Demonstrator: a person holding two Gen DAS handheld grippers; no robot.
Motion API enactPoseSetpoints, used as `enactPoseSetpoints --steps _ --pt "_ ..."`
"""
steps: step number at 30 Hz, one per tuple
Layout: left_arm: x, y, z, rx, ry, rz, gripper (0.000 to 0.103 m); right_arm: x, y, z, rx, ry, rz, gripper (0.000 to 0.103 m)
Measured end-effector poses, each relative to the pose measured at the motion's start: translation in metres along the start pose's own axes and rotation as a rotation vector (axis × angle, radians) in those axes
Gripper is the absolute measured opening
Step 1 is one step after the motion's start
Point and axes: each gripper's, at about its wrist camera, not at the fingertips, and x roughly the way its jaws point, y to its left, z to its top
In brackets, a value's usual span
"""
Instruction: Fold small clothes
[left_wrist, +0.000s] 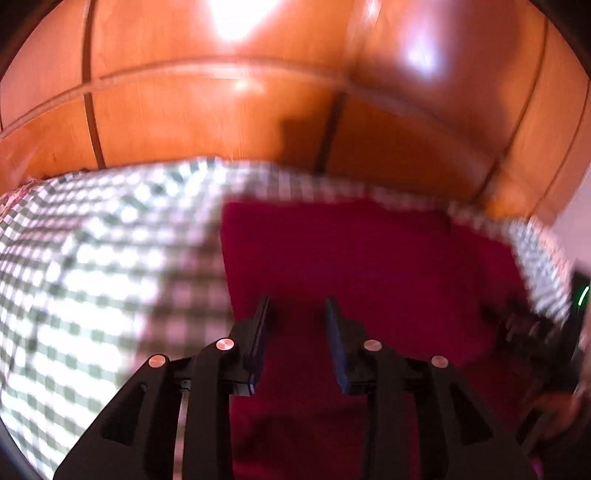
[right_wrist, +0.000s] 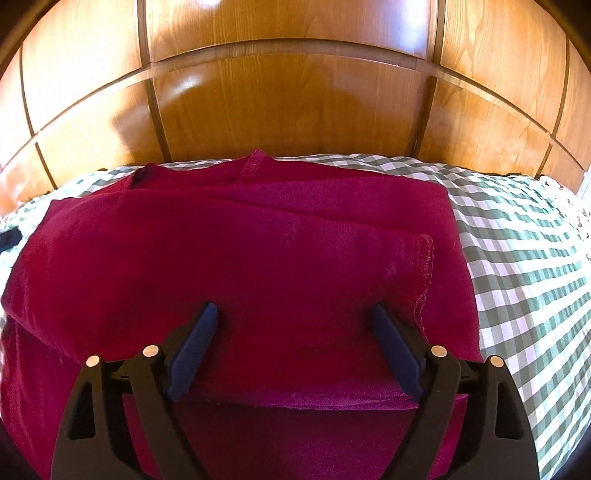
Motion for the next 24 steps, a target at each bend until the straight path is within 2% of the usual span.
enactPoseSetpoints --steps 1,3,7,9,11,13,14,21,24 --pt "0.012 -0.001 -0.01 0.014 0.038 0.032 0.031 0.0 0.0 0.001 0.002 -0.002 0.003 0.085" --pt "0.016 -0.001 -0.018 0.018 0.0 0.038 0.031 0.002 -0.003 0.001 0.013 0.001 0.013 0.086" --pt "0.011 0.001 -0.012 -0.035 0.032 0.037 0.031 0.003 -0.004 0.0 0.023 0.002 0.027 0.087" --pt "-0.002 0.002 -0.014 -0.058 0.03 0.034 0.032 0.002 -0.004 0.001 0.021 0.001 0.024 0.087" --pt "-0.016 -0.001 -0.017 -0.052 0.005 0.045 0.048 0.001 -0.004 0.001 0.021 0.0 0.022 0.09" --pt "-0.034 -0.002 -0.024 -0.041 -0.022 0.061 0.049 -0.003 -0.003 0.001 0.021 0.001 0.024 0.094" --pt "-0.044 -0.003 -0.028 -0.036 -0.029 0.054 0.049 -0.005 -0.003 0.002 0.022 0.003 0.026 0.099" --pt "-0.083 -0.004 -0.05 -0.018 -0.064 0.056 0.056 -0.043 -0.004 -0.014 0.085 -0.031 0.048 0.099" --pt "-0.096 -0.003 -0.065 -0.022 -0.069 0.05 0.057 -0.056 -0.007 -0.024 0.107 -0.016 0.058 0.099"
